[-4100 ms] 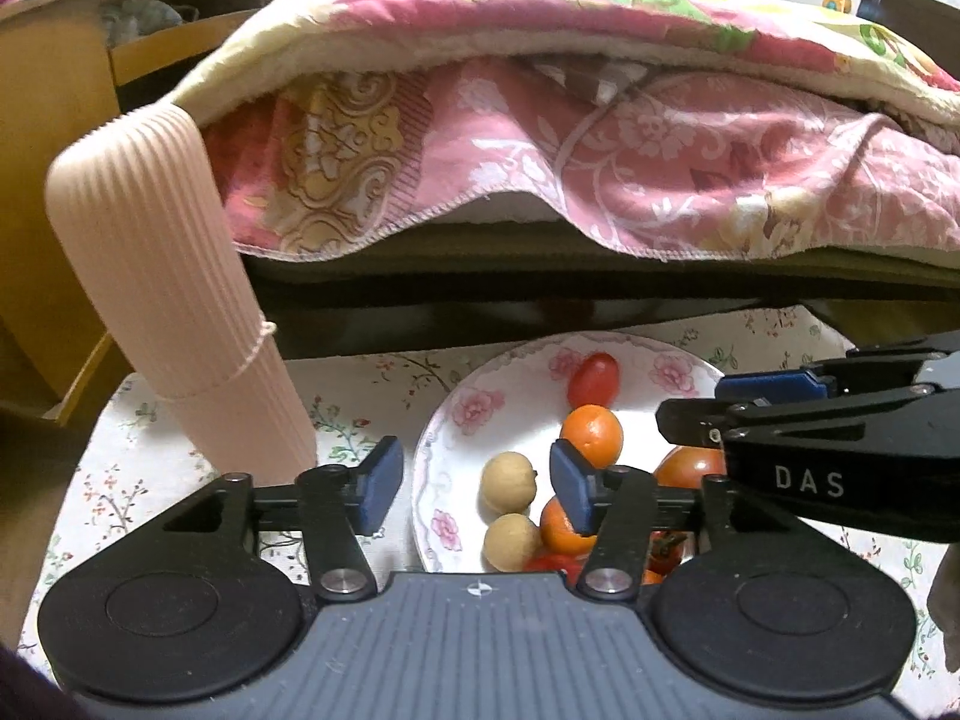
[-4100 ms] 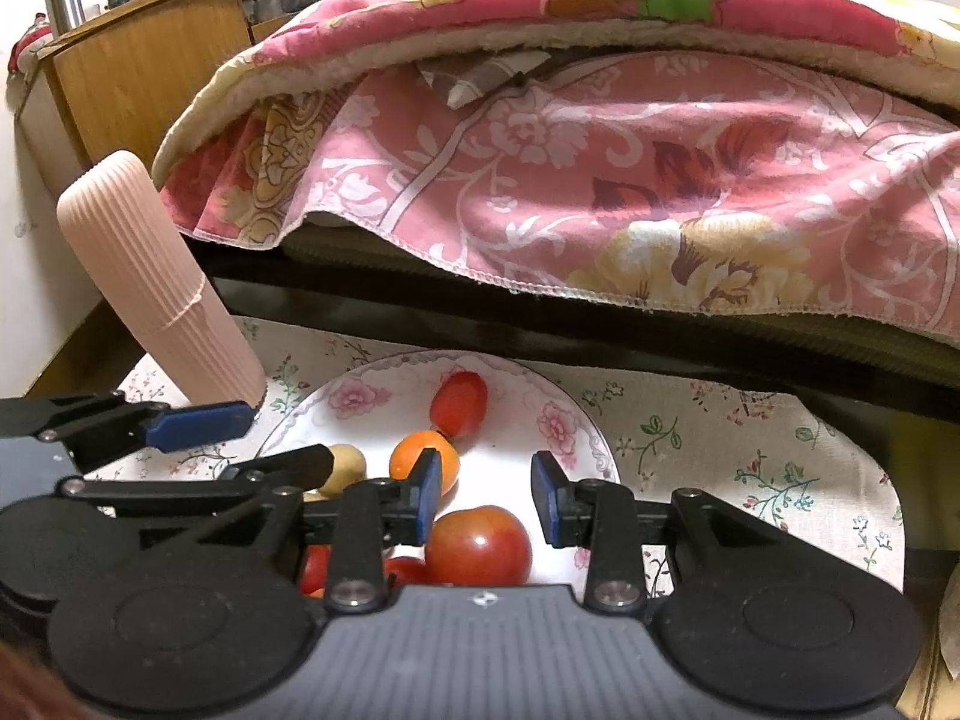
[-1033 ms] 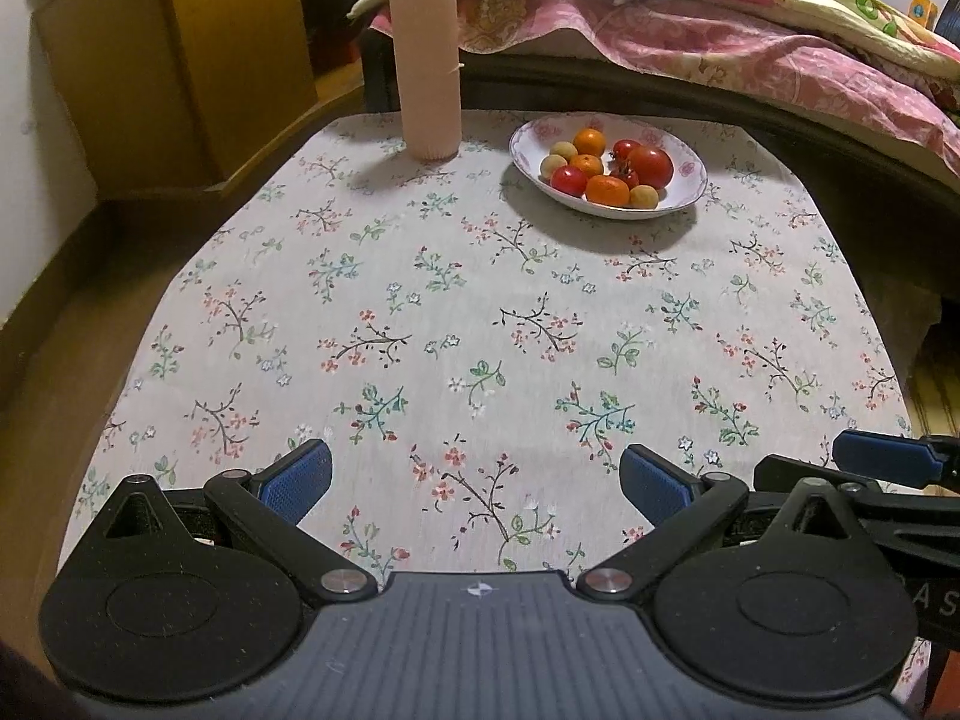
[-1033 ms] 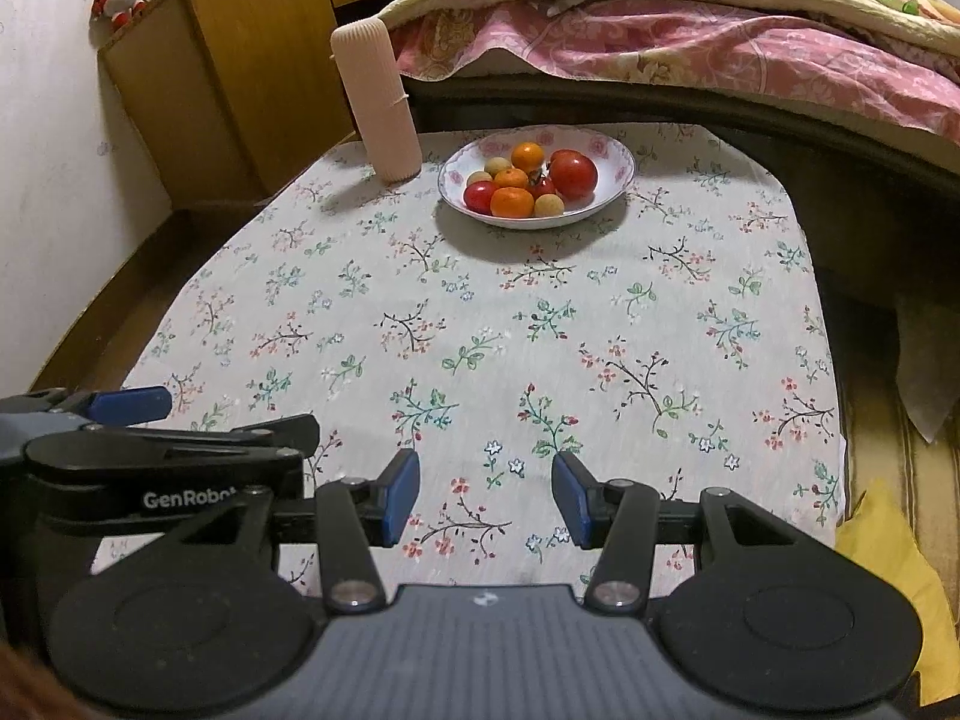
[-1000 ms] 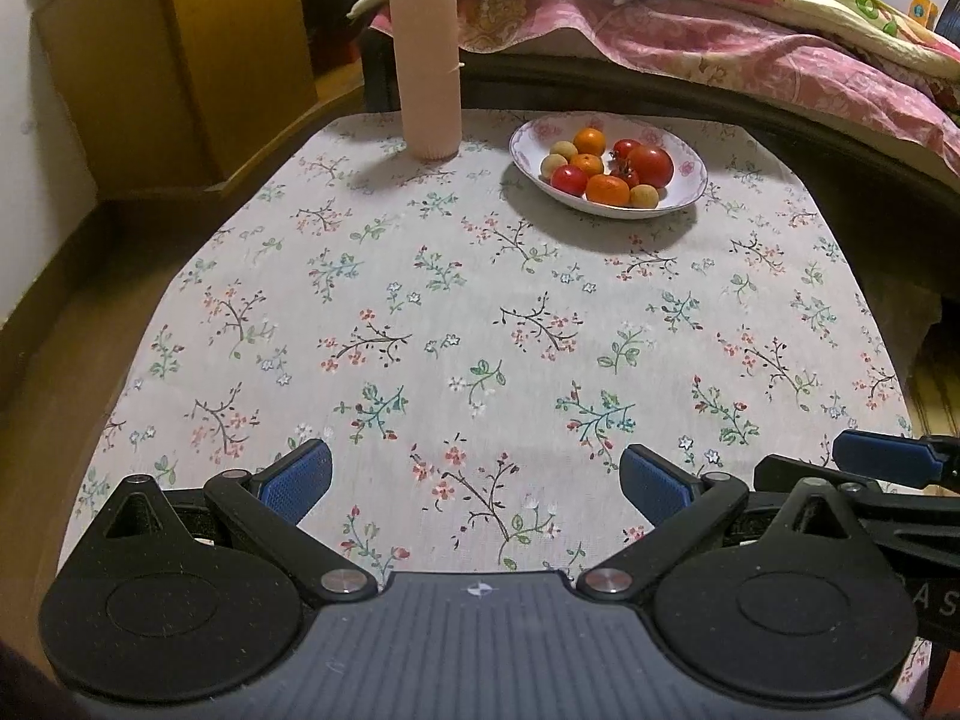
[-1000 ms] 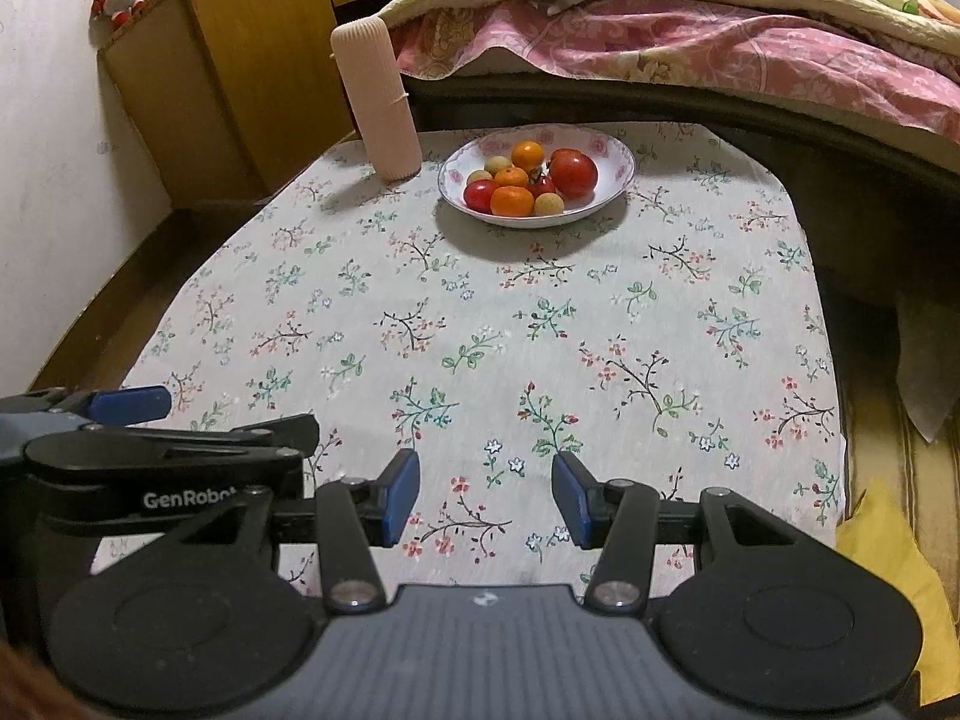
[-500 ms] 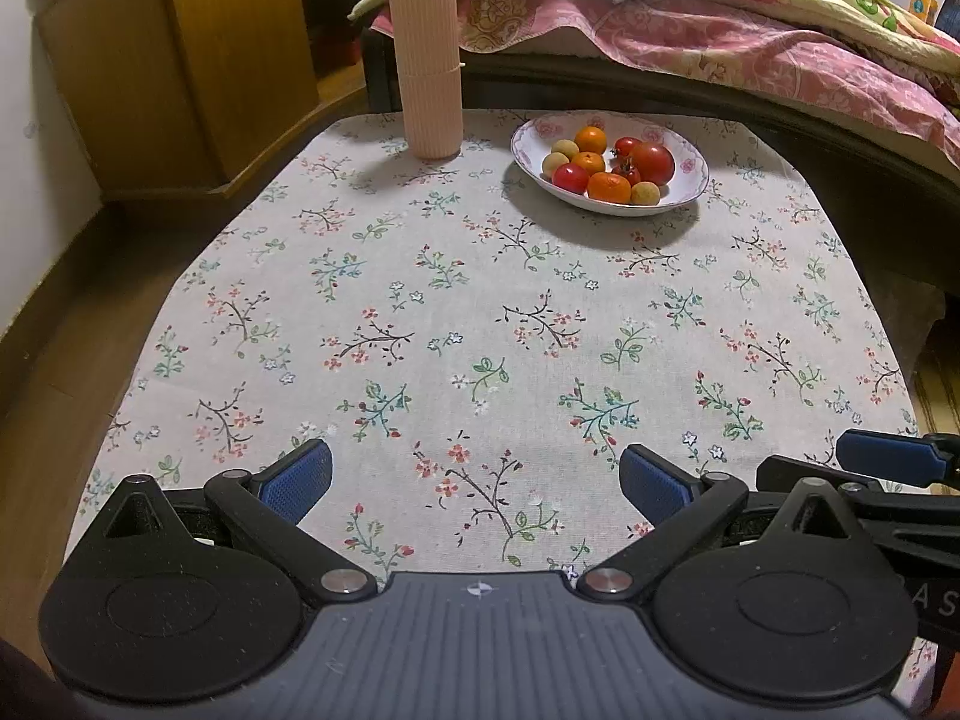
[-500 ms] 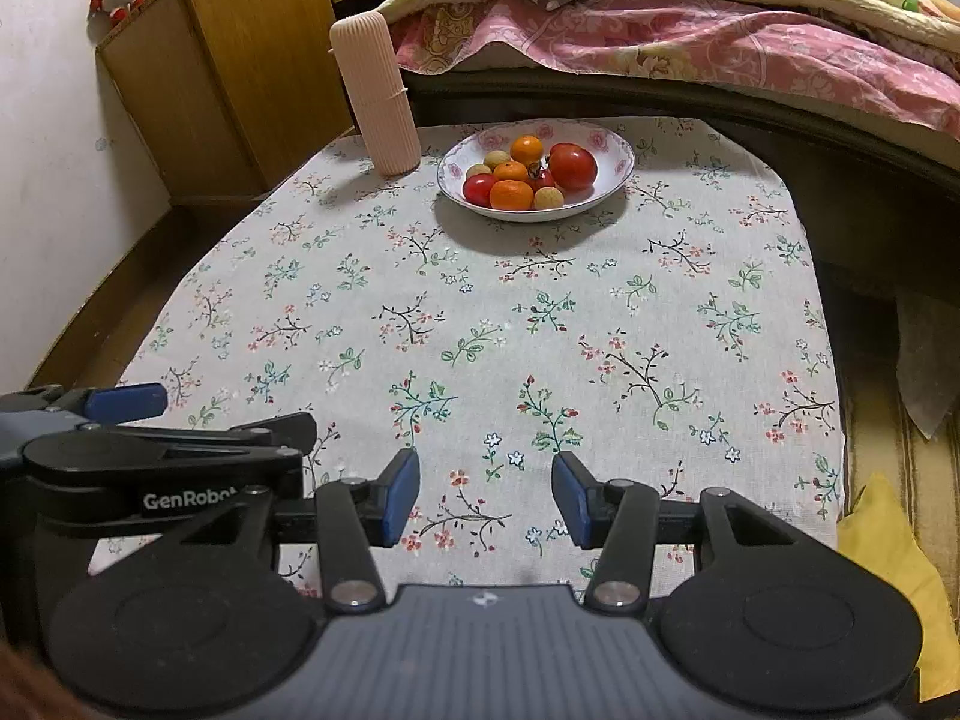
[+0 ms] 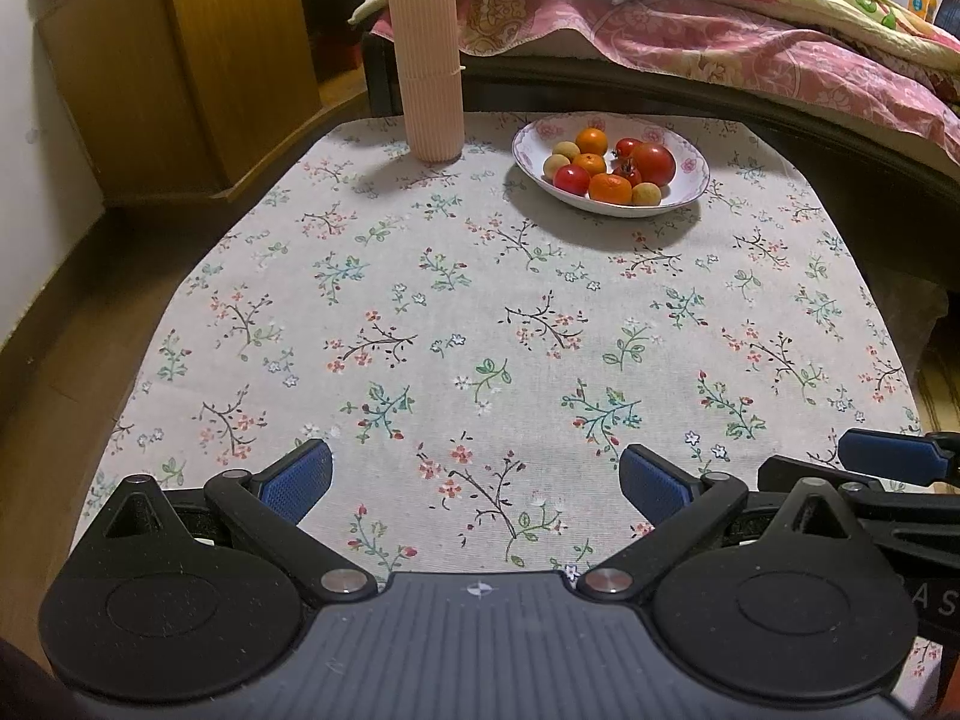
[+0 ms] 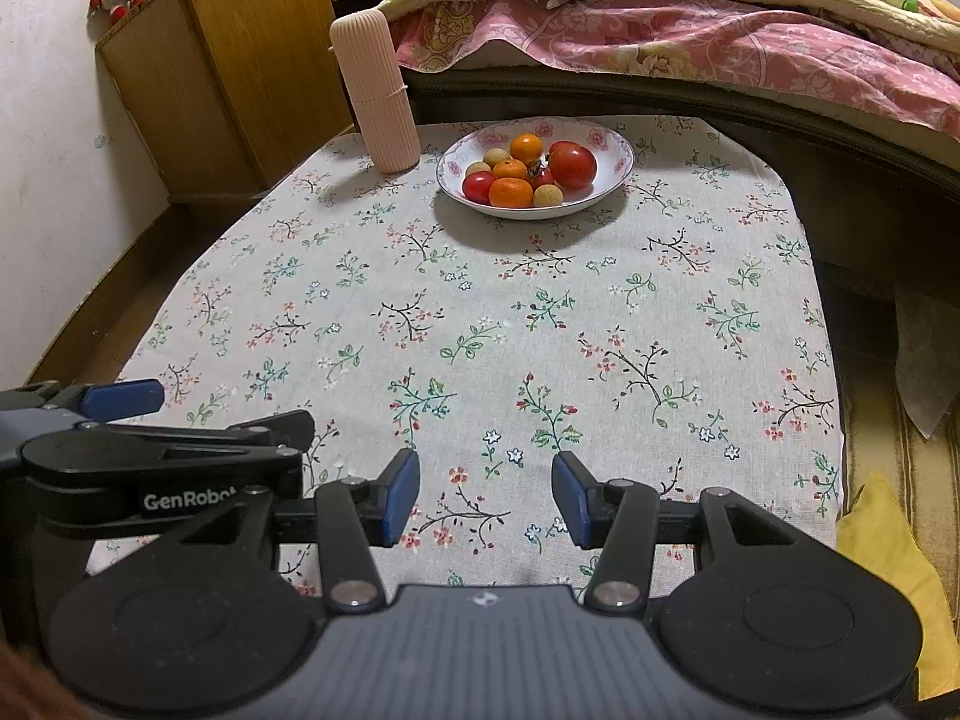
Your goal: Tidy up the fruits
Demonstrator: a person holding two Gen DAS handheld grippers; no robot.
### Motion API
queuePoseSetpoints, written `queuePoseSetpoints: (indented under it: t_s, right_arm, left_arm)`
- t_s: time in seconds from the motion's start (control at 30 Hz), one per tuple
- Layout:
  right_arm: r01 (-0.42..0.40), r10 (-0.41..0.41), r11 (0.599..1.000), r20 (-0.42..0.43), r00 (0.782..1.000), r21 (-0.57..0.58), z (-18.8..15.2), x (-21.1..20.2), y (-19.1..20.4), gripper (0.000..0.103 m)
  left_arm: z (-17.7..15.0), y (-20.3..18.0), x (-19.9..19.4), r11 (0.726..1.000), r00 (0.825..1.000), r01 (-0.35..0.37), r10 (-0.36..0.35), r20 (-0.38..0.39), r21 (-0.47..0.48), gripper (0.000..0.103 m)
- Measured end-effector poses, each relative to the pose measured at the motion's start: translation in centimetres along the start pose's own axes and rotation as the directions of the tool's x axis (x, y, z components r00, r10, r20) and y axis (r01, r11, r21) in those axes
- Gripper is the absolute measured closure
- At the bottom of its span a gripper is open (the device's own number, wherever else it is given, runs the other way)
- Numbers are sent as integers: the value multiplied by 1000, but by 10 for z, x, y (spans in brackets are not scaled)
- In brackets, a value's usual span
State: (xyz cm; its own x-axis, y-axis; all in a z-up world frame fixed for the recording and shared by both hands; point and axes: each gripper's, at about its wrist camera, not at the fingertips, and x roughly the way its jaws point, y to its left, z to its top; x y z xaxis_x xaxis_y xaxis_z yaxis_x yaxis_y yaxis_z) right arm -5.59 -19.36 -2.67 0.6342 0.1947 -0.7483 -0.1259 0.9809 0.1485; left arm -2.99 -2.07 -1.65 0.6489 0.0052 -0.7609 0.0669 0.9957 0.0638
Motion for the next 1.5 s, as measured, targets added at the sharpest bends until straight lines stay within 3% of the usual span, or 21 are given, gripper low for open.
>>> queuePoseSetpoints:
  t_s: [1.5]
  right_arm:
    - [2, -2, 1000, 1, 1000, -2, -1, 0, 1, 39]
  left_arm:
    - [1, -1, -2, 1000, 1000, -6, 6, 11, 9, 1]
